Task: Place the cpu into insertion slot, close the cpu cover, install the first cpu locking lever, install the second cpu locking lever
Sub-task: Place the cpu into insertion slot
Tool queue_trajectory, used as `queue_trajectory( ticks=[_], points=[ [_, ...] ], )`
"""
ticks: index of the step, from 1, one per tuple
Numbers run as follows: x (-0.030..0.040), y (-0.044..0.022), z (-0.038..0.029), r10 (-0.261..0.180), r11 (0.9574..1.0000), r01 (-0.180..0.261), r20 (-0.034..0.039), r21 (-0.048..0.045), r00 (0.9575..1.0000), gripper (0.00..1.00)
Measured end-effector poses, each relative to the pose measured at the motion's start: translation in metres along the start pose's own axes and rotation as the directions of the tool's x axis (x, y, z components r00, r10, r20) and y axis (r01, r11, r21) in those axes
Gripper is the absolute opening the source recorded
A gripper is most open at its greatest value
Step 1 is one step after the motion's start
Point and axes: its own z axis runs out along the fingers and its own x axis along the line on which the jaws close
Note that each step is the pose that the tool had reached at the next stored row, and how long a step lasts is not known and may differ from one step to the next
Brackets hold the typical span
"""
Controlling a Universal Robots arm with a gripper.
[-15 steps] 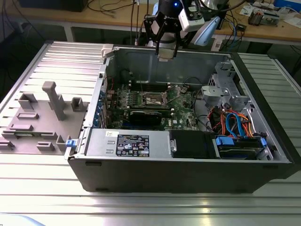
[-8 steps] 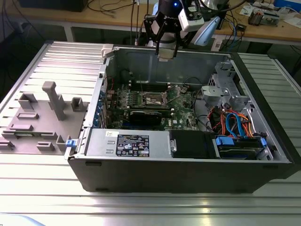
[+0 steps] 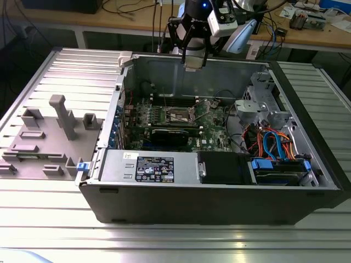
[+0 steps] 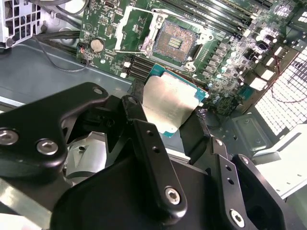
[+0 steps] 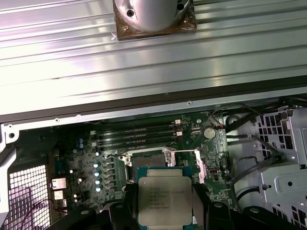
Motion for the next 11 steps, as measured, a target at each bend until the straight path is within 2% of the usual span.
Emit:
queue_trajectory(
  ticks=[5, 7, 11],
  points=[
    [0.0000, 0.0000, 0.0000, 0.009, 1.0000, -0.009, 0.0008, -0.0001, 1.0000, 0.54],
    [0.0000, 0.0000, 0.0002, 0.040, 0.9992, -0.040, 0.0035, -0.0007, 0.9992, 0.54],
    [0.0000, 0.0000, 0.0003, 0.066, 0.9978, -0.066, 0.0059, -0.0012, 0.9978, 0.54]
  ],
)
